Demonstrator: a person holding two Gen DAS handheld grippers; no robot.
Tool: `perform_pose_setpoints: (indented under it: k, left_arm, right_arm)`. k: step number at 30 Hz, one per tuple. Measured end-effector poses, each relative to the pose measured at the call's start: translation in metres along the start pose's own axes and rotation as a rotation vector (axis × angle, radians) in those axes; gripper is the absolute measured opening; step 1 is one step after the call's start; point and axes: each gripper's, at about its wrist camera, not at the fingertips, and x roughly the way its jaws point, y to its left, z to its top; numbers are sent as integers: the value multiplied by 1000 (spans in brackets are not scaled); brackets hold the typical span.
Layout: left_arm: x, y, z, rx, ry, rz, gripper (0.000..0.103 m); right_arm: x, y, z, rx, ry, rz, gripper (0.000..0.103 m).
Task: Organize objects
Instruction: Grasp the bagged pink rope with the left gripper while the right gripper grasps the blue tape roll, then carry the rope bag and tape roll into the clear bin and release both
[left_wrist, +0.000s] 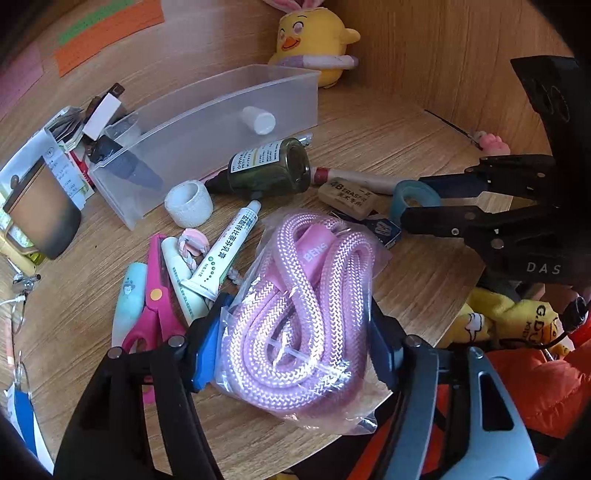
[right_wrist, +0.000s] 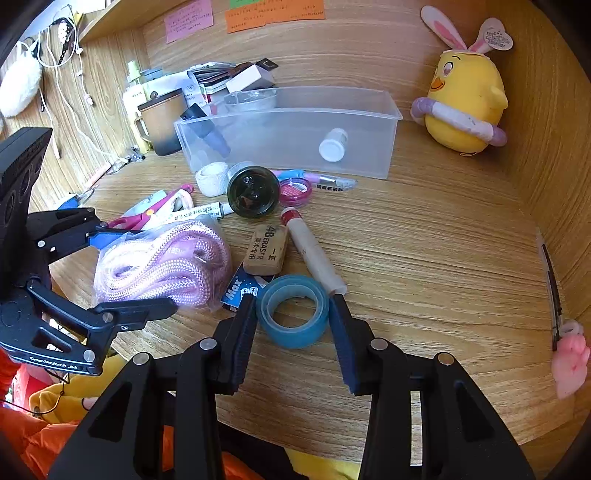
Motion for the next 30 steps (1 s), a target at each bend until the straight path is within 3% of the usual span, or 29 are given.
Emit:
perform_pose_setpoints:
  k: [12,24,25,27,28,30]
  left_arm:
    - [-35,22,8,-107,-108,32,64]
    - [-61,62,46,-199,-256,57,61]
    - [-61,63,49,-197,-259,56,56]
    - [-58,67,54,-195,-247,38,33]
    - [-56,68,56,-193,-235,29,12]
    - [-52,70,58,-187,-220,30,12]
  right_arm:
    - [-18,0,19,9,-72,16,36]
    - [-19,-8,65,20,-158,13,36]
    - [-18,-9,70,22,-163,14,36]
    - [-14,-11,78,26,-166,20,37]
    - [-12,-11,81,29,-164,26,37]
    - [-7,-12,86,30,-157,38,37]
